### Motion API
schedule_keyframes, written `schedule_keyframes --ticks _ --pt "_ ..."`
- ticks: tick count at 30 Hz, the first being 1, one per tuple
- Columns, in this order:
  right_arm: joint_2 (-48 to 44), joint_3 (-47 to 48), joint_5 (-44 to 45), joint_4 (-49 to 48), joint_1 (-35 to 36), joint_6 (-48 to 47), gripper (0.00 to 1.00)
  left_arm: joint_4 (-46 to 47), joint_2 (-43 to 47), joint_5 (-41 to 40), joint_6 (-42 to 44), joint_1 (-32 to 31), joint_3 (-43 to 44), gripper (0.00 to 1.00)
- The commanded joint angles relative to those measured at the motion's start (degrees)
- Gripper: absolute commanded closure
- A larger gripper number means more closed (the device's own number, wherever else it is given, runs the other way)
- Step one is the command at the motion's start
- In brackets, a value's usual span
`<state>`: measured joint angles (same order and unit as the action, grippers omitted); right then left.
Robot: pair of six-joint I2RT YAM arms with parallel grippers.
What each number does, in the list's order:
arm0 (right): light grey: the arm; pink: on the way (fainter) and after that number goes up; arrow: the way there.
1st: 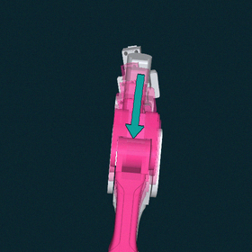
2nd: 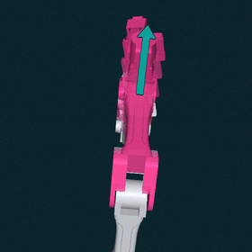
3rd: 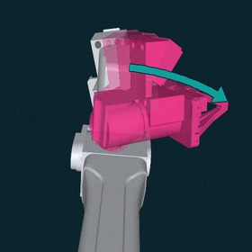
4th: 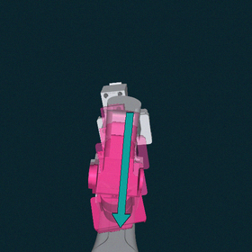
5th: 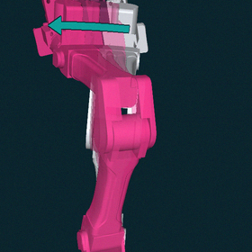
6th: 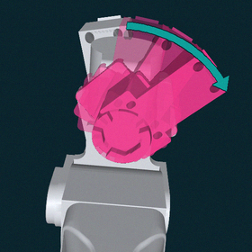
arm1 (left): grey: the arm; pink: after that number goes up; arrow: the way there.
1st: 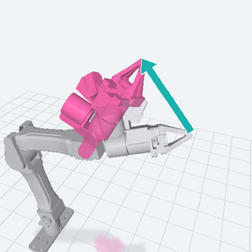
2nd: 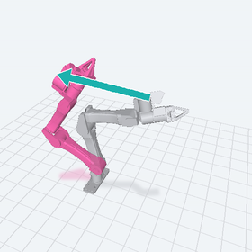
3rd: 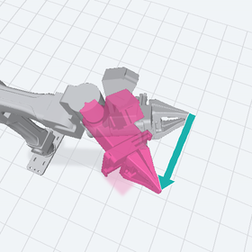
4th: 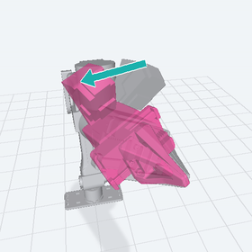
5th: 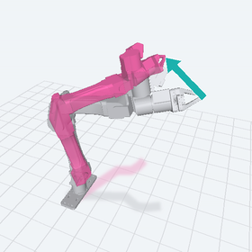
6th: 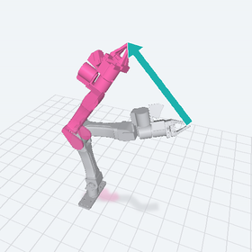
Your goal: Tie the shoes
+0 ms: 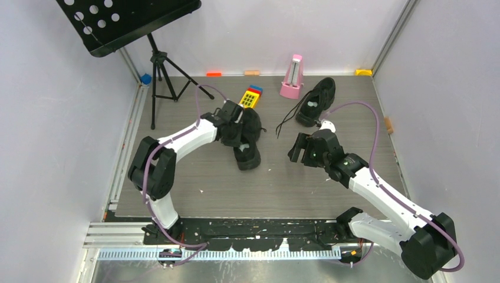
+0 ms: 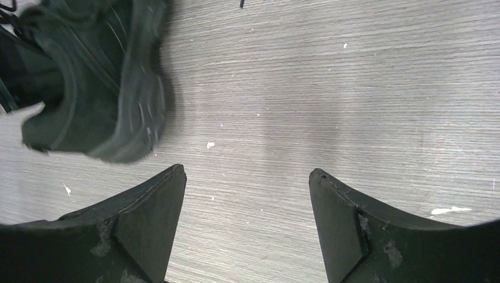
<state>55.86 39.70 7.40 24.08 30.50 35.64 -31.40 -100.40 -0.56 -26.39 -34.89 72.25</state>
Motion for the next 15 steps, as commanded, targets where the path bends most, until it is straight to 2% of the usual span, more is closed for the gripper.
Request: schedule_keyframes --ticks 1,9,10,13,15 --pt "0.5 2.0 -1.1 -1.4 -0.7 -1.1 0.19 0.1 0.4 -4.5 2.8 5.8 5.8 1.00" --pt "0.7 2.4 -1.4 -1.4 -1.6 -1.1 0.19 -0.5 -5.1 -7.9 5.0 9.7 14.6 0.99" --pt "0.6 2.4 -1.0 -1.3 -1.8 -1.1 0.18 -0.7 -6.1 -7.9 5.1 10.0 15.8 0.91" --pt "0.0 3.1 1.4 0.1 -2.4 -1.0 0.13 -2.6 -8.1 -7.5 5.7 10.2 18.9 0.59" --pt "-0.6 3.9 3.6 0.6 -3.2 -2.0 0.11 -3.5 -7.3 -7.4 5.9 10.2 18.8 0.46"
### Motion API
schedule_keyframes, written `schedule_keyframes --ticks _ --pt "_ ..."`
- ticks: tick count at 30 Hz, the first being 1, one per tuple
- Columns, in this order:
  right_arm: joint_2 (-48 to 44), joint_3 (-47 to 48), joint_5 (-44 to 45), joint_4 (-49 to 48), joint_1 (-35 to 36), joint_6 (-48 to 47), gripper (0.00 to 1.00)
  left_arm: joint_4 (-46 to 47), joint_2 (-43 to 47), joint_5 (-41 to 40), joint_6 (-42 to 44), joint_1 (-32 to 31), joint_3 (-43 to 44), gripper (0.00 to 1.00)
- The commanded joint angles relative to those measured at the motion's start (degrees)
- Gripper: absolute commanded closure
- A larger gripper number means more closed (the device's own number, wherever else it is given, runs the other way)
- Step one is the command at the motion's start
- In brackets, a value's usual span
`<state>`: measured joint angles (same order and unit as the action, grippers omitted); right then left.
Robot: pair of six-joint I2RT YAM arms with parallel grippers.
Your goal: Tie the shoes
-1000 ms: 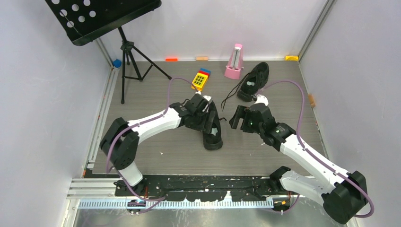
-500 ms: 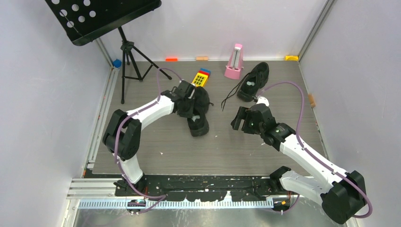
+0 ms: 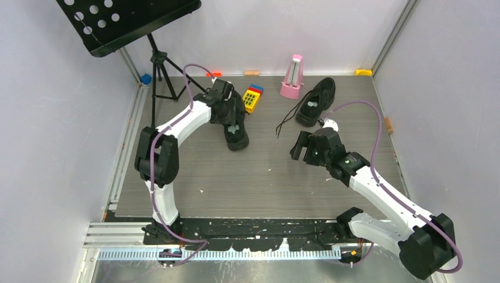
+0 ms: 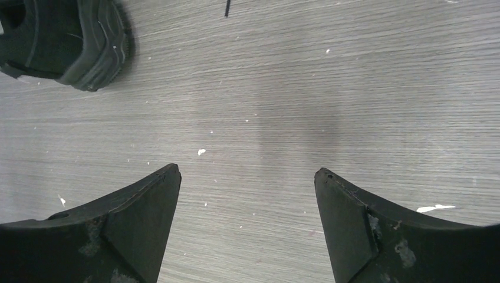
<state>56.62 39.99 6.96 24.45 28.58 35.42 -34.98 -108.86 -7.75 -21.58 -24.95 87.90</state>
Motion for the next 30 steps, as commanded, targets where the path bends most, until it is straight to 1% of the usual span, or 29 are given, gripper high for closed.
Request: schedule_keyframes --ticks 1,3,4,7,8,9,10,12,14,16,18,20,21,24,25,26,28,30 --pt "-1.8 4.1 4.9 0.2 -1.7 -2.4 0.10 -0.2 2.7 -0.3 1.2 0.3 2.6 0.41" --pt "-1.9 5.3 6.0 0.2 -2.9 -3.7 0.10 -0.4 6.0 -0.3 1.5 0.3 0.6 0.34" --pt "-1.9 6.0 6.7 0.2 -3.5 -4.4 0.10 -0.5 8.7 -0.4 1.6 0.3 -0.6 0.30" --pt "-1.6 8.2 11.0 0.0 -5.2 -6.1 0.10 0.2 16.3 -1.6 2.0 0.5 -6.3 0.12" --pt "-1.5 8.7 13.2 -0.4 -5.7 -7.1 0.10 1.0 19.1 -2.2 1.9 1.2 -8.7 0.02" --pt "-1.2 9.0 16.3 -0.7 -6.3 -7.9 0.08 1.8 22.0 -2.4 1.5 2.3 -11.0 0.01" --pt "-0.9 9.2 21.6 -1.1 -7.1 -8.4 0.05 2.9 24.4 -2.0 0.9 4.0 -13.6 0.00" --pt "-0.3 8.8 25.2 -3.7 -9.0 -10.7 0.04 6.8 29.1 0.8 -0.5 8.7 -19.4 0.00" --pt "-0.4 6.7 25.1 -8.5 -11.2 -12.8 0.04 12.4 33.0 3.7 -1.7 13.5 -25.9 0.00" --pt "-1.0 2.3 21.9 -14.8 -13.1 -14.9 0.04 18.2 35.5 3.4 -0.1 16.2 -31.7 0.00" --pt "-1.2 -2.6 20.9 -23.8 -14.8 -17.1 0.03 23.9 37.1 0.6 1.8 17.2 -36.4 0.00" --pt "-0.3 -6.5 21.1 -32.4 -16.8 -19.2 0.03 31.9 37.7 1.0 5.7 17.9 -41.1 0.00" --pt "0.2 -7.6 20.6 -35.2 -18.2 -19.7 0.04 36.4 37.8 0.3 7.2 18.1 -43.4 0.00" --pt "2.3 -9.1 14.6 -40.3 -23.5 -22.1 0.04 48.2 37.0 -1.4 11.6 18.7 -48.7 0.00" --pt "3.2 -10.3 11.9 -43.5 -25.0 -23.3 0.04 51.4 36.3 -1.5 13.5 18.8 -50.2 0.00" --pt "4.5 -11.9 7.4 -47.5 -27.0 -25.0 0.04 53.6 35.1 -2.0 14.9 19.0 -51.4 0.00" --pt "8.6 -14.3 1.3 -54.4 -27.8 -26.7 0.04 56.5 33.4 -2.8 16.1 19.8 -52.4 0.00" --pt "12.5 -15.3 0.6 -57.8 -27.8 -28.2 0.04 59.7 31.5 -2.3 16.5 20.7 -54.0 0.00"
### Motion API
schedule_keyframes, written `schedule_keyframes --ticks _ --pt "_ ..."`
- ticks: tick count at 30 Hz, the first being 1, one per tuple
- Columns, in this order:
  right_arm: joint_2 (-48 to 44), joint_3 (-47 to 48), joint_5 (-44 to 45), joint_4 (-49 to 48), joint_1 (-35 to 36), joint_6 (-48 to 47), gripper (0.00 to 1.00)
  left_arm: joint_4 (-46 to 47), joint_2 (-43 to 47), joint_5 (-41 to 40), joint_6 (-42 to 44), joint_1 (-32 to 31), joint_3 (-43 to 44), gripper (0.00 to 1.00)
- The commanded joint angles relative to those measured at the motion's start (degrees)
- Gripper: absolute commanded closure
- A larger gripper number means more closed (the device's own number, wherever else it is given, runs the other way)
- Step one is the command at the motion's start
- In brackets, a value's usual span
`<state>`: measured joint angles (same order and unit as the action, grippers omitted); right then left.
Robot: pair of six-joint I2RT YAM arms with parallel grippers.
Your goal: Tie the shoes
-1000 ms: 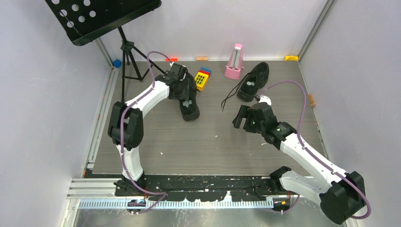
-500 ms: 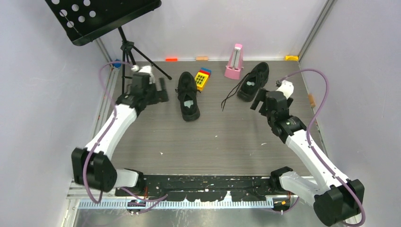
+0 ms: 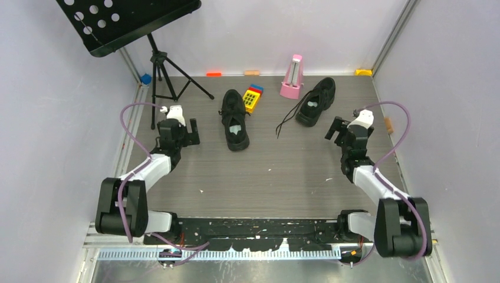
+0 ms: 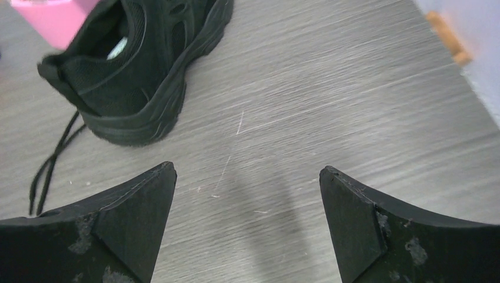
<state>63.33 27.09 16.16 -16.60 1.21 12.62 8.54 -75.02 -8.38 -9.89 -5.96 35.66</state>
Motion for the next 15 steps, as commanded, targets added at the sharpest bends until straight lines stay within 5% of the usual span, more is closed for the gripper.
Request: schedule_keyframes --ticks 1,9,13,15 --pt "7.2 -2.9 -7.4 -18.4 -0.4 -6.1 0.03 20.5 -3.2 -0.6 4.9 2.1 -3.0 0.01" --pt "16.9 -8.2 -1.2 -32.6 -0.4 -4.5 0.03 24.5 -4.1 1.3 7.1 3.1 -4.1 0.03" --pt "26.4 -11.6 1.3 -47.8 -0.4 -3.7 0.03 22.6 -3.6 0.7 7.5 3.1 -3.7 0.04" --pt "24.7 -10.9 2.8 -44.0 -0.4 -2.7 0.04 22.4 -3.2 0.9 7.6 3.1 -4.2 0.05"
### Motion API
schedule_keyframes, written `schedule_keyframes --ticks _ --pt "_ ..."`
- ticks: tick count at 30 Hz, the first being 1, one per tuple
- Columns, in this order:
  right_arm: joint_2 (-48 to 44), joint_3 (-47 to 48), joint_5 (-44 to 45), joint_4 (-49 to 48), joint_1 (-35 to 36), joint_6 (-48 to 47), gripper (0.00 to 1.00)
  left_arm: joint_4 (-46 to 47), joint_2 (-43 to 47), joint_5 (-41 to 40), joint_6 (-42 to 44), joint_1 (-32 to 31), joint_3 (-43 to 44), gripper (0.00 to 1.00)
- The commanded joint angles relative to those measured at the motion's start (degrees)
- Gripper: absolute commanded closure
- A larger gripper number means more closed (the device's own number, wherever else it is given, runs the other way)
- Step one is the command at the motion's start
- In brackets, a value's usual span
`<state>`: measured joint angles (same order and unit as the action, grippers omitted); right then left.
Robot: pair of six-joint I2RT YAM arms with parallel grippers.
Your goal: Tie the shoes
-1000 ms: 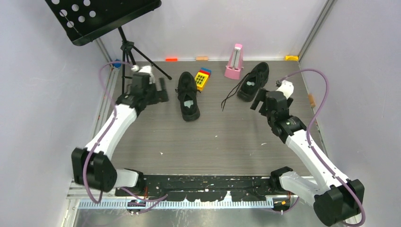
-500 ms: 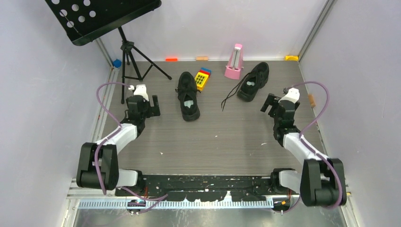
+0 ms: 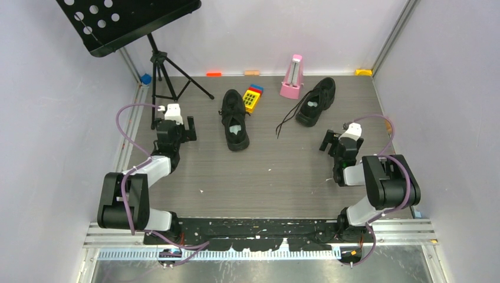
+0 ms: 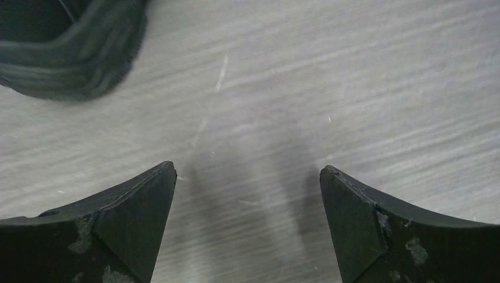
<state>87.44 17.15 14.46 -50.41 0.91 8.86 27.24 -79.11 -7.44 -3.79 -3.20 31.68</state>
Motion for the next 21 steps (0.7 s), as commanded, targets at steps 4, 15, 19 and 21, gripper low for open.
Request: schedule_keyframes --ticks 4,15,19,21 --pt "1.1 2.5 4.8 -4.1 -0.1 0.9 0.04 4.5 2.1 0.2 1.5 0.4 -1.7 0.07" --pt "1.7 2.8 4.6 -4.9 -0.1 0.7 0.06 19.3 -6.9 0.0 1.0 0.6 -8.8 0.08" --pt "1.7 2.8 4.4 -4.8 -0.1 0.6 0.06 26.2 -9.3 3.8 2.7 0.5 -10.9 0.01" --pt "1.7 2.9 4.4 -4.8 -0.1 0.6 0.04 24.2 -8.9 3.9 2.7 0.5 -10.3 0.00"
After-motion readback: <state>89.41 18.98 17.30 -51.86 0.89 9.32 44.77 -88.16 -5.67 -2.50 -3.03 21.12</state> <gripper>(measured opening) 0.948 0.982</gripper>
